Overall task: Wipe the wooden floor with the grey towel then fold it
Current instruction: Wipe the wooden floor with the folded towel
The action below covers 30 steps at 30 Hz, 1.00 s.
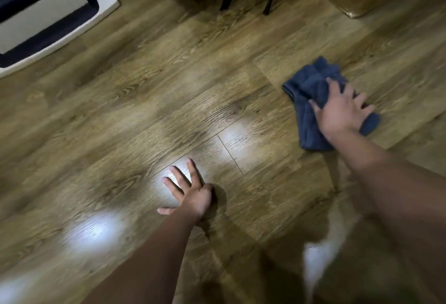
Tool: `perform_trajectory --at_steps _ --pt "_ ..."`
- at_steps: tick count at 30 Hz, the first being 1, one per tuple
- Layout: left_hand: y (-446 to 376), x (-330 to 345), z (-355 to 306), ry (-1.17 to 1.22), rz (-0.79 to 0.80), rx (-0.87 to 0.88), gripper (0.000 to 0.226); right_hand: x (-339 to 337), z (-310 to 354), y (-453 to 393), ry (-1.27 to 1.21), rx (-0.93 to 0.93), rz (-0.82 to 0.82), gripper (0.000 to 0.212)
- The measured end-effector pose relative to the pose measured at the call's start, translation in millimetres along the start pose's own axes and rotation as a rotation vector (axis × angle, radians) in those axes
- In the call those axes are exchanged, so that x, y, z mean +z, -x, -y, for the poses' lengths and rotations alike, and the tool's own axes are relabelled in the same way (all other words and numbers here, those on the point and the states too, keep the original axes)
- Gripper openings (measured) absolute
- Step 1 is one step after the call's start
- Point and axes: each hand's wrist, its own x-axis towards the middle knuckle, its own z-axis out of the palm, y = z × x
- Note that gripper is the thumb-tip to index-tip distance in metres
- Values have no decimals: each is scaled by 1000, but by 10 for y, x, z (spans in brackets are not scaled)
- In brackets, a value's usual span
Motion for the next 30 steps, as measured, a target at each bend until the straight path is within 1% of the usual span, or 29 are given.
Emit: perform_trajectory --at_steps 3,5,7,10,12,14,16,17,21,24,26,27,29,30 --pt "5 -10 -16 1 0 -6 75 9 219 327 6 22 -19 67" --pt "9 -19 -13 0 5 -4 75 37 464 820 5 -49 -31 70" --pt "1 -14 -14 -12 11 -4 75 89 732 1424 -7 -215 -7 73" --pt "-24 2 -25 -55 -18 -41 72 192 1002 2241 -38 -567 66 74" --pt "-28 -1 -25 -76 5 -44 67 226 989 2312 -20 -696 79 73" --pt "2 -23 -25 -58 47 -12 67 192 869 2032 20 -735 76 78" --pt "37 -41 -25 -34 41 6 71 133 699 1610 89 -677 69 83" --pt "46 -52 -25 -26 37 8 73 113 596 1364 116 -604 60 82" --pt "66 -77 -45 -19 48 10 75 13 242 380 70 -189 23 70" --pt "48 -65 -35 -35 50 7 74 22 306 16 59 14 61 68" --pt "34 -51 -34 -39 56 11 73 60 513 102 84 52 64 71" --pt "27 -39 -35 -40 57 12 73 73 646 213 84 33 55 71" --pt "17 -30 -30 -57 48 5 73 83 962 486 69 -64 41 68" --pt "13 -27 -31 -62 44 -2 73 97 1139 635 68 -141 45 66"
